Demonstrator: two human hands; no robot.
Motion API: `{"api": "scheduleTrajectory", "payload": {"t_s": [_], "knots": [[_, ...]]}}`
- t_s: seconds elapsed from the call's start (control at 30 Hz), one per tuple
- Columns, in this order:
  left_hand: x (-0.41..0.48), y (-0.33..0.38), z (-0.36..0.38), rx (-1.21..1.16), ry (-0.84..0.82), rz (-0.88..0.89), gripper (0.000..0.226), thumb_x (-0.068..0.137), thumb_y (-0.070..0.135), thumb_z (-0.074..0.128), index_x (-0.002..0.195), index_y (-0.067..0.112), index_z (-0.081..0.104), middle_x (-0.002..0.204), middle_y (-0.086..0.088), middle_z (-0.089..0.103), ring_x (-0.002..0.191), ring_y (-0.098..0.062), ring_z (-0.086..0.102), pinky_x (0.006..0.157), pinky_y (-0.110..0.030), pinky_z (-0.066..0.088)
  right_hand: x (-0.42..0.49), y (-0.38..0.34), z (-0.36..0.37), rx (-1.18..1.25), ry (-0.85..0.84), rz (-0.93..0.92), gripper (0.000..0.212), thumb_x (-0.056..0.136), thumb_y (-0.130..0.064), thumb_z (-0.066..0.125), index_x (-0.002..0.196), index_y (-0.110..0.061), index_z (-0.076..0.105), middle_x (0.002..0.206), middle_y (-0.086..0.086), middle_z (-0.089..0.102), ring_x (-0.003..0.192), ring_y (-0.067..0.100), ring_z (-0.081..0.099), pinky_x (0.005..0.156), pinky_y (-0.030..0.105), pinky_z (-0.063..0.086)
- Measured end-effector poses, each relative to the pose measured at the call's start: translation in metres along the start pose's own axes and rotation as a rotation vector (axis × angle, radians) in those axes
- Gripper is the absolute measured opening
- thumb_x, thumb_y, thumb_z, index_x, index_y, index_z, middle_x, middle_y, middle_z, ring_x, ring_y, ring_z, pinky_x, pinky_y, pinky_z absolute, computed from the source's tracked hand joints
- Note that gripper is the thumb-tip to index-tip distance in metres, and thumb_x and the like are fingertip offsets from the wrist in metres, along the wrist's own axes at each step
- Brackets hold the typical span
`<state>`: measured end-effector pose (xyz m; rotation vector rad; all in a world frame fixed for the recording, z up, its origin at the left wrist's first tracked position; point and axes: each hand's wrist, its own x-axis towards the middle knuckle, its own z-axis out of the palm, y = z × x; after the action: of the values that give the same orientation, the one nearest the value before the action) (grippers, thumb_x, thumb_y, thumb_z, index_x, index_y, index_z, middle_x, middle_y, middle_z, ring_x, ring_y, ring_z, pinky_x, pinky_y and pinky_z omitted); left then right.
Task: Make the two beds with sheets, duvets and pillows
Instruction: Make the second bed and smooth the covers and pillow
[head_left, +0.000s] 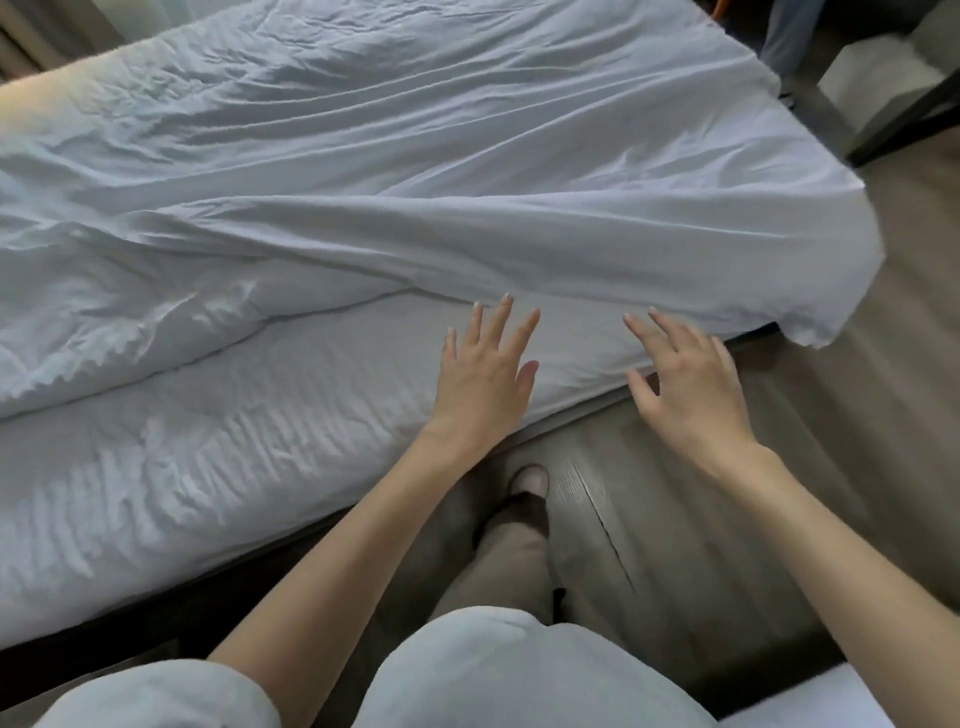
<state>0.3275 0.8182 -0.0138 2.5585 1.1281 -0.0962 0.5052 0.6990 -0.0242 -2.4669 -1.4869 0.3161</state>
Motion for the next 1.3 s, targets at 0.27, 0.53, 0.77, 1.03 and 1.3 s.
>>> {"api": "scheduleTrajectory", "payload": {"t_s": [0.27, 0.53, 0.77, 1.03, 1.3], "knots": [[0.126, 0.056, 0.047, 0.043, -0.107, 0.045, 0.058, 0.104, 0.037, 0.035, 0.155, 0.032, 0.009, 0.164, 0.001, -0.002, 0.15, -0.028, -0.003, 0.121, -0.048, 0.006, 0.081, 0.121, 0.005, -0.026, -0.069, 0.092, 0.053, 0.091, -0.025, 0.06, 0.142, -0.022, 0.046, 0.136, 0.009, 0.049, 0.128, 0.029, 0.043, 0.111, 0.053, 0.028], [0.242, 0.116, 0.075, 0.0, -0.169, 0.005, 0.06, 0.102, 0.036, 0.039, 0.155, 0.028, 0.012, 0.164, -0.002, 0.003, 0.15, -0.03, 0.003, 0.12, -0.05, 0.011, 0.166, 0.216, -0.001, -0.12, -0.143, 0.126, 0.053, 0.091, -0.027, 0.059, 0.142, -0.022, 0.045, 0.133, 0.01, 0.05, 0.125, 0.028, 0.043, 0.11, 0.047, 0.031], [0.301, 0.15, 0.123, -0.006, -0.237, -0.063, 0.061, 0.102, 0.041, 0.041, 0.155, 0.031, 0.013, 0.164, 0.0, 0.004, 0.15, -0.03, 0.003, 0.118, -0.051, 0.014, 0.214, 0.287, 0.033, -0.171, -0.304, 0.081, 0.055, 0.092, -0.034, 0.057, 0.144, -0.026, 0.04, 0.134, 0.007, 0.045, 0.127, 0.027, 0.04, 0.106, 0.044, 0.033], [0.332, 0.196, 0.2, -0.063, -0.229, -0.262, 0.073, 0.096, 0.041, 0.053, 0.154, 0.036, 0.01, 0.163, 0.004, -0.007, 0.149, -0.032, -0.007, 0.118, -0.051, 0.014, 0.271, 0.36, 0.072, -0.187, -0.529, -0.097, 0.06, 0.092, -0.037, 0.057, 0.146, -0.03, 0.033, 0.148, 0.008, 0.032, 0.133, 0.031, 0.032, 0.105, 0.049, 0.035], [0.362, 0.217, 0.279, 0.046, -0.248, -0.278, 0.106, 0.074, 0.044, 0.077, 0.153, 0.04, 0.008, 0.164, 0.001, -0.003, 0.146, -0.036, 0.012, 0.113, -0.051, 0.021, 0.292, 0.407, 0.121, -0.323, -0.537, -0.298, 0.094, 0.075, -0.044, 0.074, 0.153, -0.03, 0.022, 0.151, 0.01, 0.025, 0.121, 0.045, 0.033, 0.103, 0.063, 0.032]]}}
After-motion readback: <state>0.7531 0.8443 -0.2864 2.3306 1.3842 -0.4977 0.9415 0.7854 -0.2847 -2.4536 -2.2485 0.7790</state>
